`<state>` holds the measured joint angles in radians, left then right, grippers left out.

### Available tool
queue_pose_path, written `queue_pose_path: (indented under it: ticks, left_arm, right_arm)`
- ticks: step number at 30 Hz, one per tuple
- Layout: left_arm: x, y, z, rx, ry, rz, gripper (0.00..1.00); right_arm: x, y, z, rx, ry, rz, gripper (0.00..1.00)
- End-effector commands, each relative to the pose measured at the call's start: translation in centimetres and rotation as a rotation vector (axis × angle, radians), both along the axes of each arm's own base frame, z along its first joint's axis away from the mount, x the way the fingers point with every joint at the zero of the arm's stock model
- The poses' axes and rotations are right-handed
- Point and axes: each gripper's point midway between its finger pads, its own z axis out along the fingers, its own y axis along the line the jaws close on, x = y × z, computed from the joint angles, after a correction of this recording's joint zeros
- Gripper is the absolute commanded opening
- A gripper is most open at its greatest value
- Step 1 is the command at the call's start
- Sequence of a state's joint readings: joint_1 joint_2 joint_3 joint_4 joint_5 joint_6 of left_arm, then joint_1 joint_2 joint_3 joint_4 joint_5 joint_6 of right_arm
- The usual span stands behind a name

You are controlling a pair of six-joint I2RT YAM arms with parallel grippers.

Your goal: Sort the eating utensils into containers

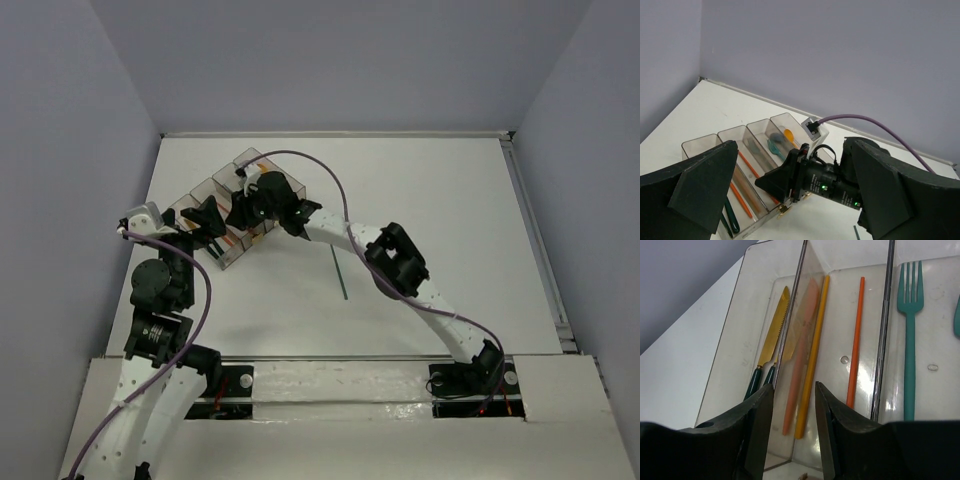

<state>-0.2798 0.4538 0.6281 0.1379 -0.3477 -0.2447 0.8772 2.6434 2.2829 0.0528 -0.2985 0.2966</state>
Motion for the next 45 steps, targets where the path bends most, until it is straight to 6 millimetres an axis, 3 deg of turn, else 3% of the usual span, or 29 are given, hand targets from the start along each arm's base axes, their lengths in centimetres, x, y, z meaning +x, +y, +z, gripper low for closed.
queue_pose_path:
  ticks: [1,6,9,10,12,13,14,15,17,18,19,21,24,32,40,45]
  left_arm:
    - [-0.6,-0.1,2.5,-0.026,-0.079,-0.015,0.99]
    - [-1.2,0.0,3.0,-0.035,-0.099,-0.021,0.99]
    - [-1.6,-0.2,3.3,-0.041,-0.114,-0.032,0.99]
    - [-1.8,-0.1,3.5,-0.042,-0.122,-0.03,0.99]
    - [-2.3,-0.1,3.8,-0.048,-0.135,-0.035,0.99]
    - [-2.4,-0.3,3.9,-0.052,-0.142,-0.044,0.99]
    - [-2.5,-0.2,4.0,-0.051,-0.144,-0.042,0.99]
    - [-2.6,-0.4,4.0,-0.053,-0.146,-0.046,0.99]
    - [-2.9,-0.2,4.3,-0.056,-0.157,-0.043,0.99]
    - [-3.0,-0.4,4.4,-0.058,-0.158,-0.051,0.99]
    - [-3.1,-0.4,4.4,-0.059,-0.161,-0.051,0.99]
    - [-3.2,-0.4,4.6,-0.06,-0.166,-0.052,0.99]
    - [-3.3,-0.6,4.6,-0.063,-0.17,-0.065,0.99]
    - [-3.3,-0.5,4.6,-0.061,-0.168,-0.058,0.99]
    - [-3.2,-0.8,4.6,-0.062,-0.167,-0.072,0.99]
    - [-3.4,-0.7,4.6,-0.064,-0.169,-0.068,0.99]
  right_arm:
    - [0.8,-1.7,11.5,0.152,-0.11,-0.034,0.44]
    - [1.7,-7.6,14.2,0.158,-0.108,-0.143,0.42]
    - [1.8,-12.5,13.4,0.075,-0.097,-0.272,0.38]
    - [1.9,-15.4,11.8,-0.004,-0.069,-0.36,0.36]
    - [1.2,-19.1,9.6,-0.125,-0.007,-0.457,0.3]
    - [1.2,-21.1,6.9,-0.2,0.04,-0.503,0.3]
    - [0.2,-23.7,4.7,-0.273,0.08,-0.551,0.3]
    - [-0.9,-24.9,3.2,-0.317,0.122,-0.57,0.3]
    - [-2.7,-28.5,1.3,-0.419,0.165,-0.629,0.33]
    - [-4.5,-30.1,-1.2,-0.486,0.211,-0.63,0.39]
    - [-5.7,-31.2,-2.3,-0.535,0.243,-0.632,0.42]
    - [-7.7,-32.3,-3.7,-0.573,0.302,-0.619,0.48]
    - [-9.5,-32.1,-4.7,-0.585,0.356,-0.57,0.52]
    - [-10.6,-29.8,-5.4,-0.624,0.343,-0.514,0.56]
    - [-11.7,-29.4,-5.2,-0.642,0.319,-0.513,0.51]
    - [-12.0,-29.8,-6.9,-0.708,0.324,-0.539,0.38]
